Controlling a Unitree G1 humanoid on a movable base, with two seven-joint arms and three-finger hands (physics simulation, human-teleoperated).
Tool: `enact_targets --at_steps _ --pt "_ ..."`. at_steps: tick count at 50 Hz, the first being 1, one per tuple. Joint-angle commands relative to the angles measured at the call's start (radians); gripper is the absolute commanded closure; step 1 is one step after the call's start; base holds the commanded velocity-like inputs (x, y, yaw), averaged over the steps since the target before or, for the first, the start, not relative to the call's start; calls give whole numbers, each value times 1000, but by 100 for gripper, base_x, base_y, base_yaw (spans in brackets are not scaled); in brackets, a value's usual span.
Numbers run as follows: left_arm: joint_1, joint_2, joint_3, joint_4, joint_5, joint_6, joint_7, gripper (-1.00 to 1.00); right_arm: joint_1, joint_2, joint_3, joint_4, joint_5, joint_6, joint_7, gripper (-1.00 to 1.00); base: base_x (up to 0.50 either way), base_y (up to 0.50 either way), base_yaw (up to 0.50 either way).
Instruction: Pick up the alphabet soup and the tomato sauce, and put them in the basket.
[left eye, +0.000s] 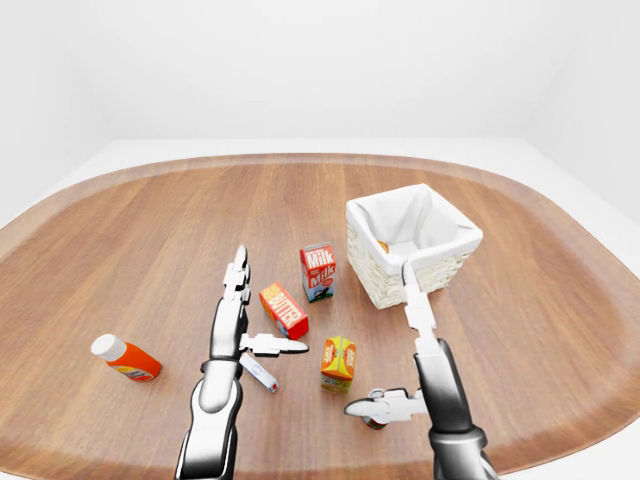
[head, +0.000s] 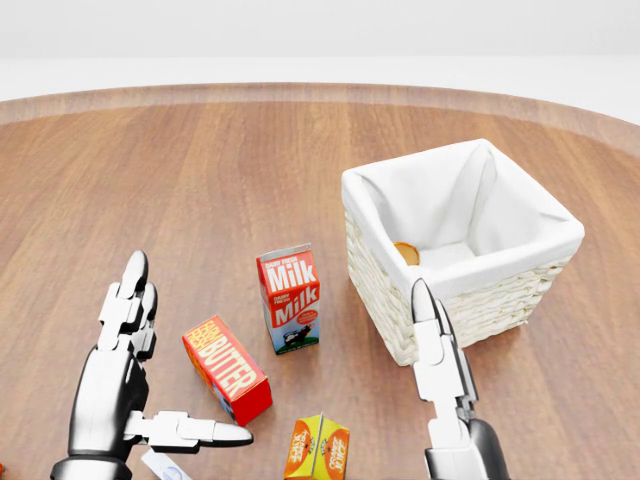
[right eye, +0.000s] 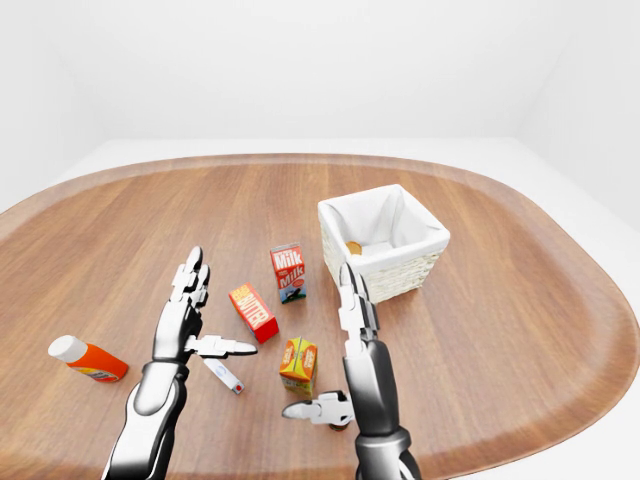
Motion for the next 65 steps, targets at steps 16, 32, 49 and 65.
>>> enact_targets --at_steps 16,32,49,65 --pt "-7 1 2 17 -4 0 1 -100 68 -40 2 57 16 0 -58 -100 0 0 0" --pt "-1 0 0 0 -2 0 -1 -100 82 -45 -13 209 15 0 -114 -100 0 0 0" --pt "-6 2 3 21 -2 0 1 -100 127 -26 -56 158 32 0 -66 -100 0 0 0" --pt "-3 1 1 15 -1 0 2 -100 123 -32 -50 192 40 0 -80 -100 0 0 0"
